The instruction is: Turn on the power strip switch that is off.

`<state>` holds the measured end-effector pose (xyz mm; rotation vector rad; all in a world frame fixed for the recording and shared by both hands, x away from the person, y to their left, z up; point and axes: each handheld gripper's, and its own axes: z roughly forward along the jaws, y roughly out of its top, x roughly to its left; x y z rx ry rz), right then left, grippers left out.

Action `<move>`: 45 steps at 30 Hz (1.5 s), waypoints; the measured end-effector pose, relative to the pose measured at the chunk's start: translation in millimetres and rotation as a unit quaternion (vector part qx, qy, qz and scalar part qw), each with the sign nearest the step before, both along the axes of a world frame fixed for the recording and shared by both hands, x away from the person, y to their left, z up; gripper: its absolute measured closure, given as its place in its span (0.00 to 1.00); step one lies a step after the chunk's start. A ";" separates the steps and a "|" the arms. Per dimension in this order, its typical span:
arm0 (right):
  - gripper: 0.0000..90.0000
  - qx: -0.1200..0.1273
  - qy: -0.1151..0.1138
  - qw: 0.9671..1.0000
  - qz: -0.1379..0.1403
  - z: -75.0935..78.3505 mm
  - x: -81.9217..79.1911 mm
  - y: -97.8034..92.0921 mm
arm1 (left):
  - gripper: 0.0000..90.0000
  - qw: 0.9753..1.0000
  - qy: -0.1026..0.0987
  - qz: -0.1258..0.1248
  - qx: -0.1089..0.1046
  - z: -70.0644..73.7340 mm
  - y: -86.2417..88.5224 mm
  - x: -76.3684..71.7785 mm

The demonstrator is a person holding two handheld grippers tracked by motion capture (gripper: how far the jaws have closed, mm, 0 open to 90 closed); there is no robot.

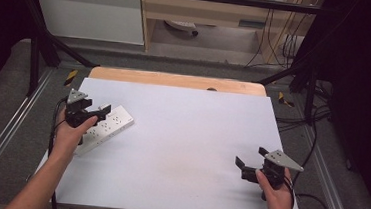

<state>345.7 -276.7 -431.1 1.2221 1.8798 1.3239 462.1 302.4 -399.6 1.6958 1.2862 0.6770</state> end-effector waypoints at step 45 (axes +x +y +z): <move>0.03 0.003 0.002 1.000 0.001 -0.7 1.5 -1.0 | 0.89 0.999 0.022 -0.017 0.021 -16.1 3.9 13.3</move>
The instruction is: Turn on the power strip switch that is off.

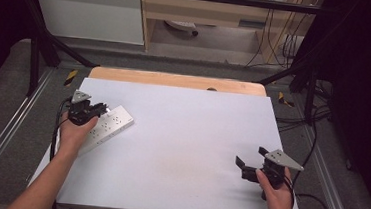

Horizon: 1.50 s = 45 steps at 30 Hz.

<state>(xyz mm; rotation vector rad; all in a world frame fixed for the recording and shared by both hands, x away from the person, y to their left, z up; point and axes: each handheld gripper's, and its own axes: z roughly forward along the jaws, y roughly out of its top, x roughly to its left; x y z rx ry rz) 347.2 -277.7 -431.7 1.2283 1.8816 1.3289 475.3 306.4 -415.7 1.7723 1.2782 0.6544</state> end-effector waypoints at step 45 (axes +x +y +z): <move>0.04 0.003 -0.001 1.000 0.000 0.7 -0.3 -2.7 | 1.00 0.999 0.052 -0.009 -0.001 -14.3 -6.8 12.4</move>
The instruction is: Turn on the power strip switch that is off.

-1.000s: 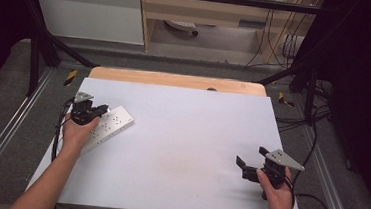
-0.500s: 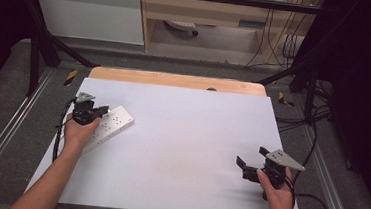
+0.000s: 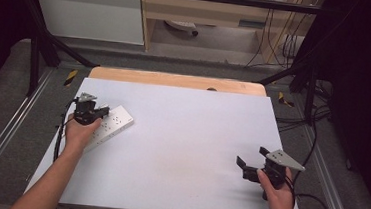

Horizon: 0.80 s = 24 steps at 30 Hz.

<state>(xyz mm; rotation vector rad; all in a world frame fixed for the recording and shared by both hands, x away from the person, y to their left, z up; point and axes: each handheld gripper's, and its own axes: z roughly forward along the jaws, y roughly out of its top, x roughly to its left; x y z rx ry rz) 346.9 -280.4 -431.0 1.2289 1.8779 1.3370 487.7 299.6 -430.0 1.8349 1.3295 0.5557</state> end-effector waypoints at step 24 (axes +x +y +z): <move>0.03 0.002 0.001 1.000 0.000 0.3 -0.3 -1.2 | 1.00 0.999 0.021 0.001 0.028 2.6 -7.0 5.4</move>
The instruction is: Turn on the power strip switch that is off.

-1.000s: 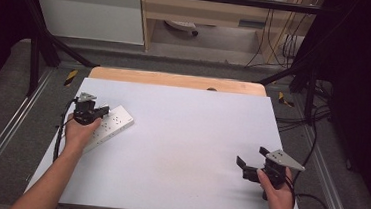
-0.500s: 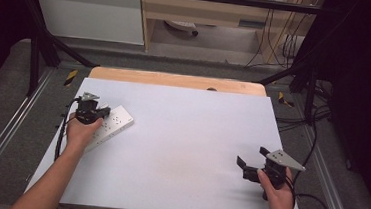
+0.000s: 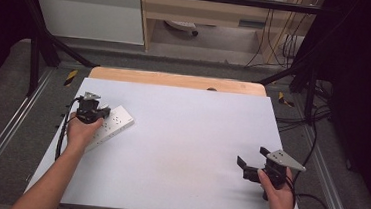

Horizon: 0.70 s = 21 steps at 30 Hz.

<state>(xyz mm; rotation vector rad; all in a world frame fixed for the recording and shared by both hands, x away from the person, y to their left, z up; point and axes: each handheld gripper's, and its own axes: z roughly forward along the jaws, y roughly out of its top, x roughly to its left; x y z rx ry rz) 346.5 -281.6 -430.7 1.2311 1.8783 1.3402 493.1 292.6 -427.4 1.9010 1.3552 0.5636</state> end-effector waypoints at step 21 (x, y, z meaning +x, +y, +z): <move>0.03 -0.001 0.001 1.000 0.000 0.4 -0.8 -0.3 | 1.00 1.000 0.012 0.003 0.002 -0.4 1.1 0.5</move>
